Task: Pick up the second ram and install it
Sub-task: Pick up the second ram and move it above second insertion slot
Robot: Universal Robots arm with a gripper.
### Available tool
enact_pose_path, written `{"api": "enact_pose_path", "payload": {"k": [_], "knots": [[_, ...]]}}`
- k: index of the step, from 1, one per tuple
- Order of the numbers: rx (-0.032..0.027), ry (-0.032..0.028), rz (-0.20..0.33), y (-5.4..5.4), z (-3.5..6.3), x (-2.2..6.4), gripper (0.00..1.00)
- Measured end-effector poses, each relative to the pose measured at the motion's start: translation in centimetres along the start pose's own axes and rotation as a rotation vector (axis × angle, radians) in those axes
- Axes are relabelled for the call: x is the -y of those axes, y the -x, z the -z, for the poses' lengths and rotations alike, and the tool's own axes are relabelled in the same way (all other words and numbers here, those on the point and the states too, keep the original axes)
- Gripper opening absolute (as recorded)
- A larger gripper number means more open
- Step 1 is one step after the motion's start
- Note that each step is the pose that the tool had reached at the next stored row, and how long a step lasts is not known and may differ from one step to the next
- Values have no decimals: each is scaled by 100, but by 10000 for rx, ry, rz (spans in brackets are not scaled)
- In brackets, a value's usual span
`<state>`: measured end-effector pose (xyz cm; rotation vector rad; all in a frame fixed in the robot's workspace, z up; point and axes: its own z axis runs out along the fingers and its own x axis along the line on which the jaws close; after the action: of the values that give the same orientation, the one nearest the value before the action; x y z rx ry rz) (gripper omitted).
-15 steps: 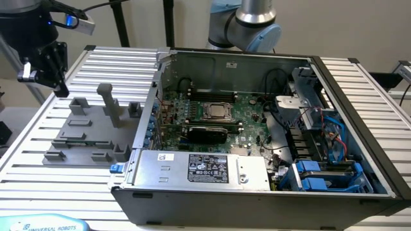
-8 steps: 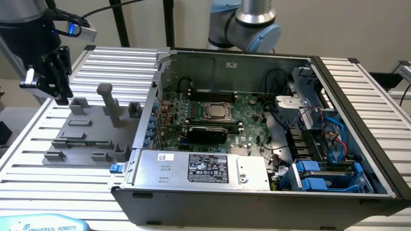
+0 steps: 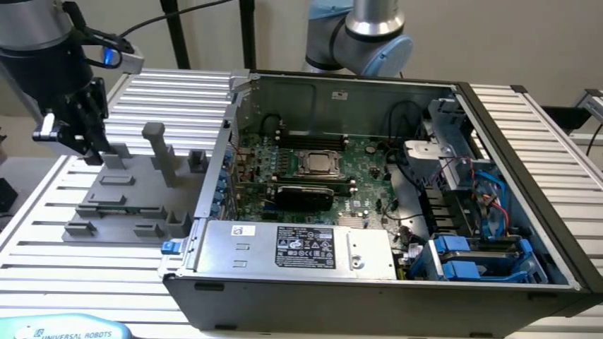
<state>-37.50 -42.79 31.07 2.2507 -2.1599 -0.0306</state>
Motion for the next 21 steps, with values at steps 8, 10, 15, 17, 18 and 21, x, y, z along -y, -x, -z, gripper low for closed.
{"api": "enact_pose_path", "payload": {"k": [8, 10, 15, 17, 18, 21], "knots": [[0, -60, -13, -59, -147, 2, 36], [-1, -71, -14, -64, -183, 3, 36], [-1, -82, -14, -70, -275, 6, 36], [-2, -85, -14, -71, -311, 7, 36], [-2, -88, -14, -71, -328, 7, 36], [-1, -97, -13, -71, -383, 9, 36]]}}
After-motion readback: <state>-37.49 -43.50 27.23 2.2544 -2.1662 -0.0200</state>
